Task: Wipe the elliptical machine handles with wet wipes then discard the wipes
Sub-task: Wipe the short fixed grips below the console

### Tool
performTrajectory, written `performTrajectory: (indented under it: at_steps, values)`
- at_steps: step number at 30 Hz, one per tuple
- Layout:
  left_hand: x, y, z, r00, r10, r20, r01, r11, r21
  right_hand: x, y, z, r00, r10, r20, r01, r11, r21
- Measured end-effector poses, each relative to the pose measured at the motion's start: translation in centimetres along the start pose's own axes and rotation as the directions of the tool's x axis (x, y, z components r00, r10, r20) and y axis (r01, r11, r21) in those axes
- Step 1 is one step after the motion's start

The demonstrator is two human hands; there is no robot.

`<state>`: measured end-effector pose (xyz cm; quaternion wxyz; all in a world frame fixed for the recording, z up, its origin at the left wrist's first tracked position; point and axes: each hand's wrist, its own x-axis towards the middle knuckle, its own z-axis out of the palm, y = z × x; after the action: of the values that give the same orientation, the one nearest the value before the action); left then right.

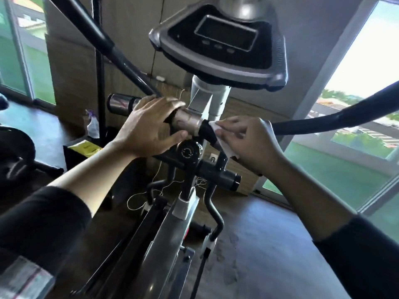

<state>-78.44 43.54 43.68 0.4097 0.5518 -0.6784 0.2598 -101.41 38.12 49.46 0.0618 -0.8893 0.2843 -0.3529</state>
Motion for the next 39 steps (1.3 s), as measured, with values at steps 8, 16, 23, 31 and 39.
performTrajectory:
  at_steps: [8,16,23,31,39]
  values:
    - [-0.4,-0.1,0.6,0.999,0.014,-0.039,-0.016,0.999,-0.045,0.2,-1.0,0.6,1.000,0.009,0.002,-0.009,0.998,-0.061]
    - [-0.5,-0.3,0.9,0.998,0.019,-0.053,-0.021,0.999,-0.040,0.0,-1.2,0.9,0.999,-0.039,-0.013,0.037,0.993,-0.110]
    - [-0.5,-0.2,1.4,0.994,0.029,-0.107,-0.031,0.999,-0.020,1.4,-2.3,1.9,0.999,-0.013,-0.036,0.013,1.000,-0.005]
    - [-0.8,-0.8,2.0,0.988,0.047,-0.146,-0.052,0.998,-0.030,-1.0,0.9,2.7,0.951,-0.296,-0.086,0.265,0.928,-0.261]
    - [-0.8,-0.9,2.5,0.971,0.054,-0.232,-0.064,0.997,-0.037,-1.8,1.3,3.5,0.872,-0.481,-0.092,0.409,0.819,-0.403]
